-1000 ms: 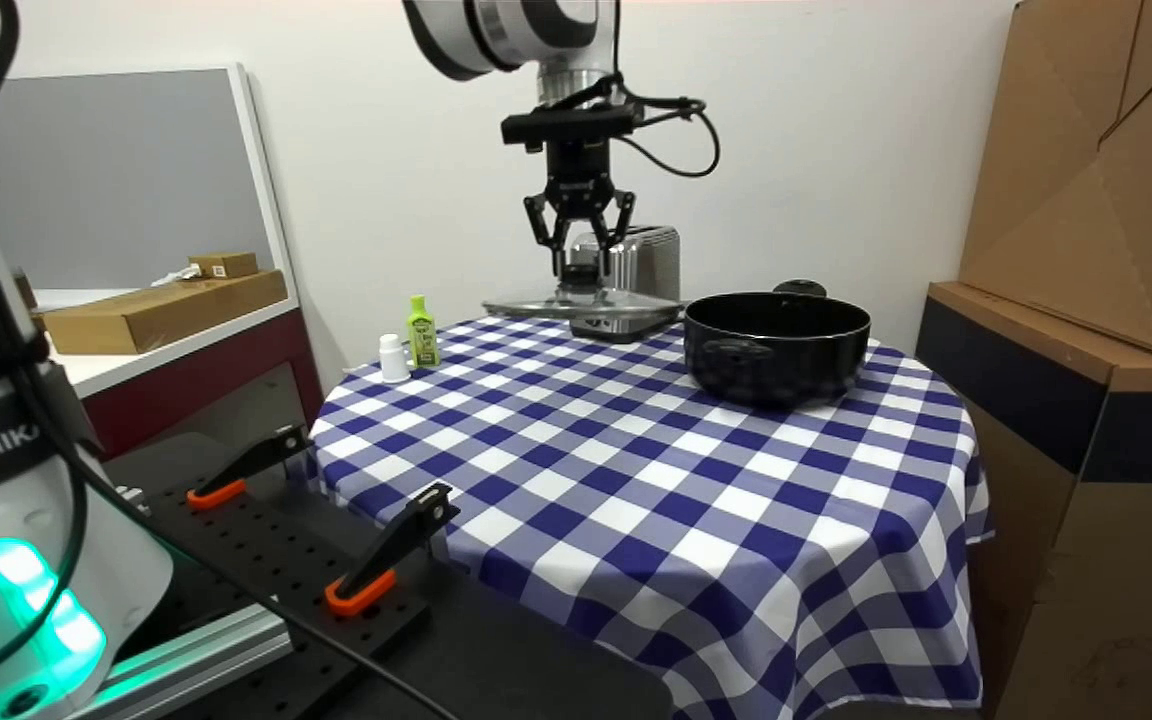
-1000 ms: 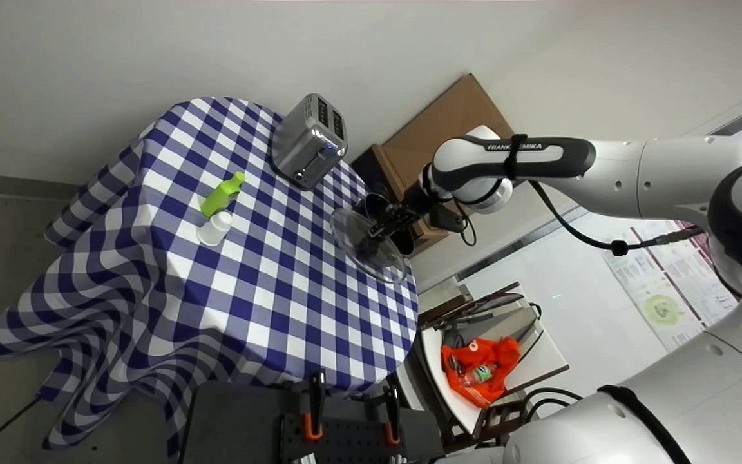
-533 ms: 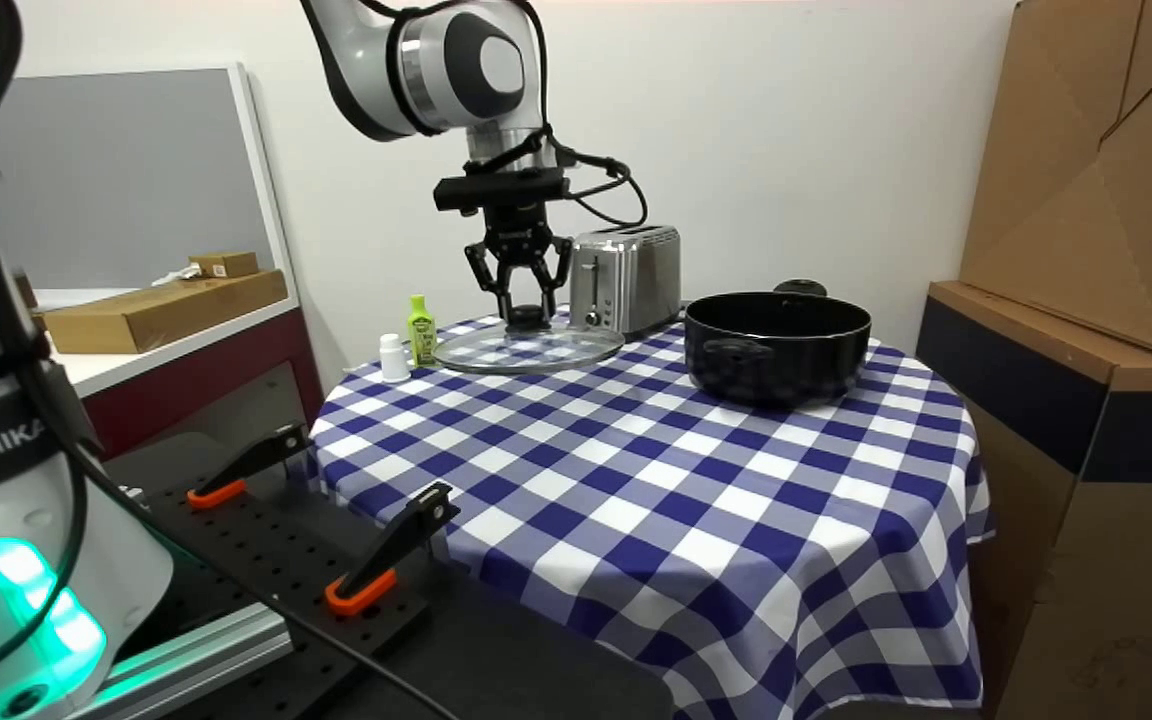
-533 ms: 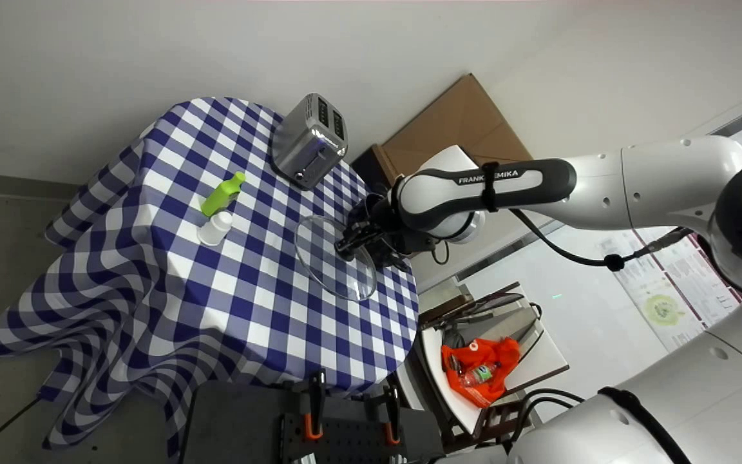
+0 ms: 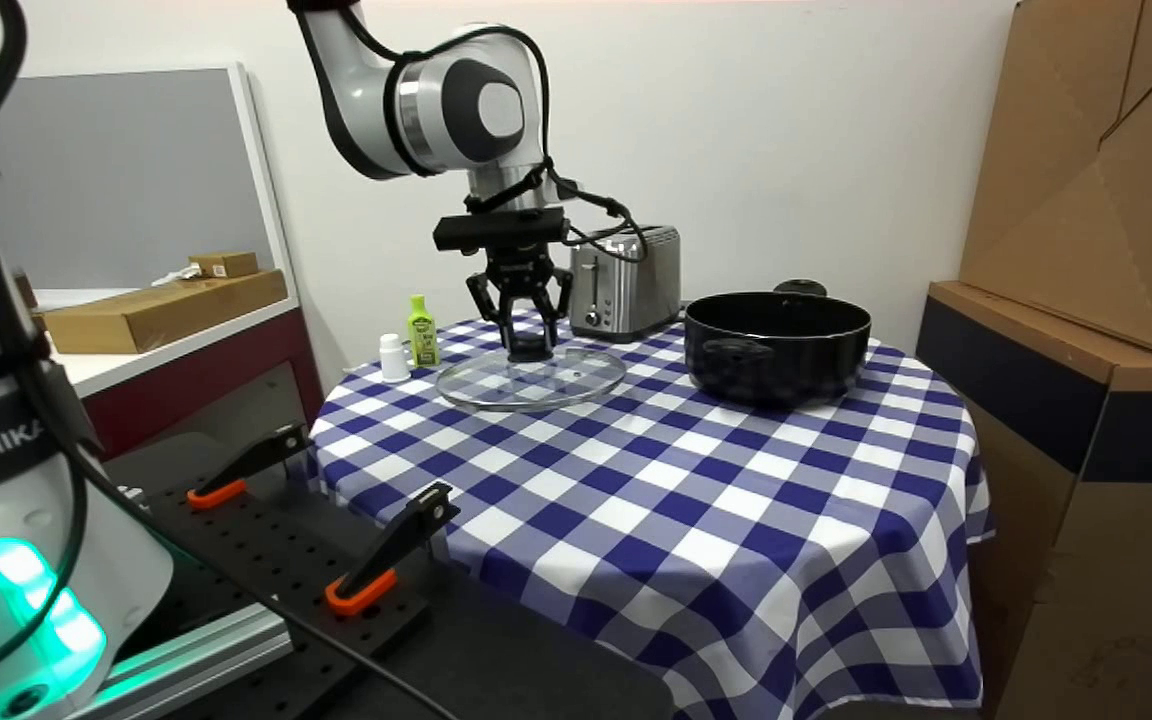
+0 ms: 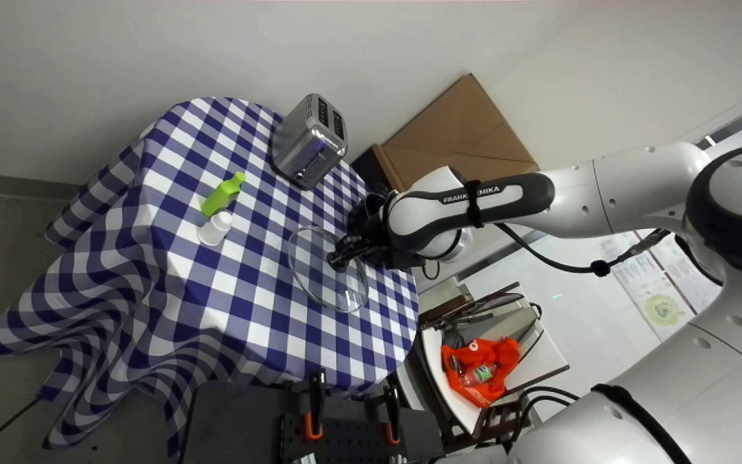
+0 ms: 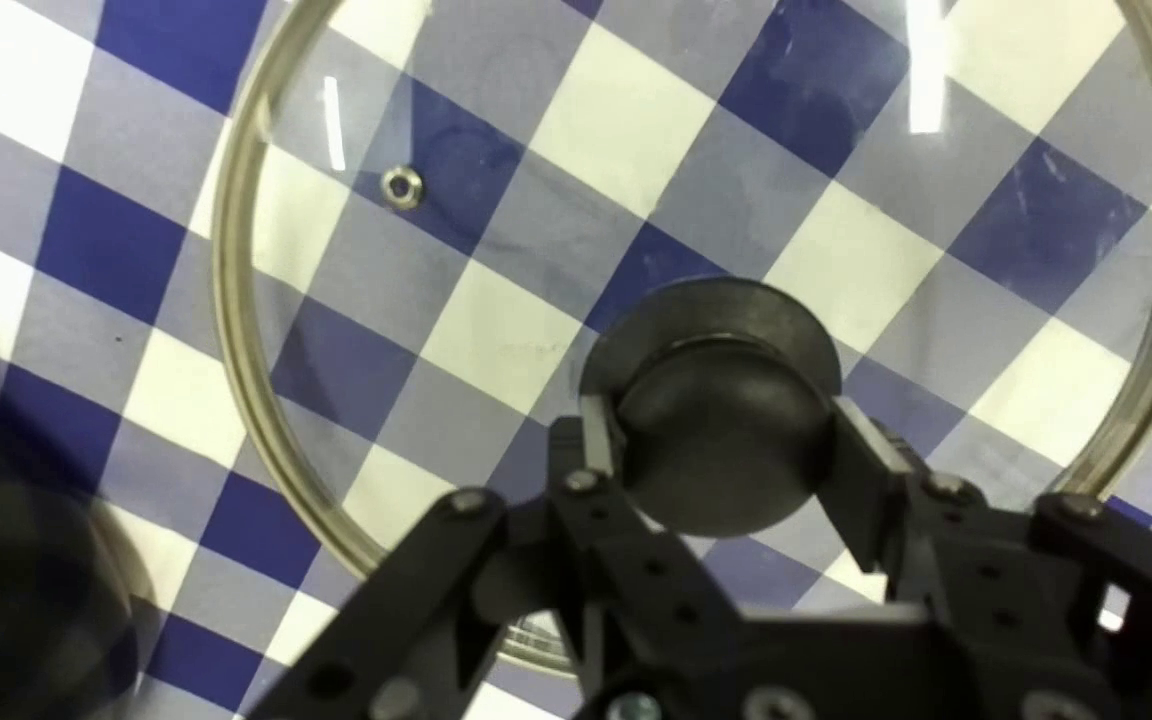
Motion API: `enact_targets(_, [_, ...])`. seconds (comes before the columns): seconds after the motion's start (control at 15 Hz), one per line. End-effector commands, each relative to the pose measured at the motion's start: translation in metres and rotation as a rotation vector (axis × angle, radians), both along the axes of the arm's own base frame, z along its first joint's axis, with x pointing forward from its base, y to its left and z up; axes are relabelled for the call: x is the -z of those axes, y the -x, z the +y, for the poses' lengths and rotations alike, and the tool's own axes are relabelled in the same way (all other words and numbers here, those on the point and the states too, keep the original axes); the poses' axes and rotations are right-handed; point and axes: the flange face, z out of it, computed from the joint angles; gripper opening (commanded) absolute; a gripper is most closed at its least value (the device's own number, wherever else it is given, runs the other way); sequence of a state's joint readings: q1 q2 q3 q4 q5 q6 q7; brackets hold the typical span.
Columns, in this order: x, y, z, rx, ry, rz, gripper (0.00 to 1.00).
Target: Pick up the lid from the pot and put it on the table
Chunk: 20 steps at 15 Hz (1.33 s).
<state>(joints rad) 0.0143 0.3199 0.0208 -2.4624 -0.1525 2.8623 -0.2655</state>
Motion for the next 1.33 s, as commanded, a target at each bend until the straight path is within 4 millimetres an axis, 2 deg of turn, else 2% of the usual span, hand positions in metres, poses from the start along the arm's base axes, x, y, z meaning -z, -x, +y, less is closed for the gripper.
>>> enact_targets(0.0, [0.005,0.0,-0.006,0.005,0.003,-0.034,0.26])
enact_targets(0.27, [0.016,0.003,-0.01,0.004,0.001,-0.041,0.26])
enact_targets(0.73, [0.035,0.021,-0.018,-0.009,0.004,-0.045,0.26])
enact_targets(1.07, [0.04,0.026,-0.023,0.0,-0.007,-0.047,0.26])
enact_targets(1.13, [0.039,0.026,-0.024,0.0,-0.007,-0.042,0.59])
enact_targets(1.2, [0.039,0.025,-0.025,0.0,-0.01,-0.037,0.77])
enact_targets(1.27, [0.037,0.024,-0.028,0.019,-0.013,-0.033,0.83])
